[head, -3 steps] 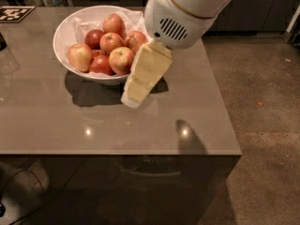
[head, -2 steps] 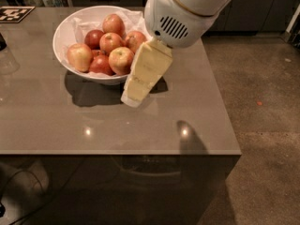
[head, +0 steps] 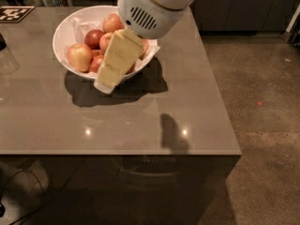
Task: Pick apple from white bowl
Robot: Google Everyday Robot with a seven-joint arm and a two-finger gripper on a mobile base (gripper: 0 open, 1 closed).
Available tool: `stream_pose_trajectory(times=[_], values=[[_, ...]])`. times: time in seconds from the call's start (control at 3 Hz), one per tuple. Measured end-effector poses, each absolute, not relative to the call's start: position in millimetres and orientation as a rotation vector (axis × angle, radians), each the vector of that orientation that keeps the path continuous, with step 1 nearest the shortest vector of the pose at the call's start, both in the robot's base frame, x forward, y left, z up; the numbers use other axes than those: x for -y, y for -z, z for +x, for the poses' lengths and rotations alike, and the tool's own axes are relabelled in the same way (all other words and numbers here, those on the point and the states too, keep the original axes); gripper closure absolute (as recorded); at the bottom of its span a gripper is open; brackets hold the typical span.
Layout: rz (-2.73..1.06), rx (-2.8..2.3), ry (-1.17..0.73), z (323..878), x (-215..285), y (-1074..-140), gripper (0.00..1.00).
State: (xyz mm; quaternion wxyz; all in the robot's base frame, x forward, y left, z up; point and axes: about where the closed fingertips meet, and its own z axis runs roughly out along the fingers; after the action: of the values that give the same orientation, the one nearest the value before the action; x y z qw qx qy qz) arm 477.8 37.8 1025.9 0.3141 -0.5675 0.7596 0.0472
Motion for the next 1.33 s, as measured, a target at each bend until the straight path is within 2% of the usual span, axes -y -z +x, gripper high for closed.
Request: stream_pose_trajectory(times=[0.33, 0.67, 1.33], values=[[-1.449, -2.027, -0.12, 502, -60, -1027, 0.0], [-1.448, -2.027, -0.12, 502, -60, -1027, 0.0], [-1.328, -2.083, -0.137, 549, -77, -1018, 0.0]])
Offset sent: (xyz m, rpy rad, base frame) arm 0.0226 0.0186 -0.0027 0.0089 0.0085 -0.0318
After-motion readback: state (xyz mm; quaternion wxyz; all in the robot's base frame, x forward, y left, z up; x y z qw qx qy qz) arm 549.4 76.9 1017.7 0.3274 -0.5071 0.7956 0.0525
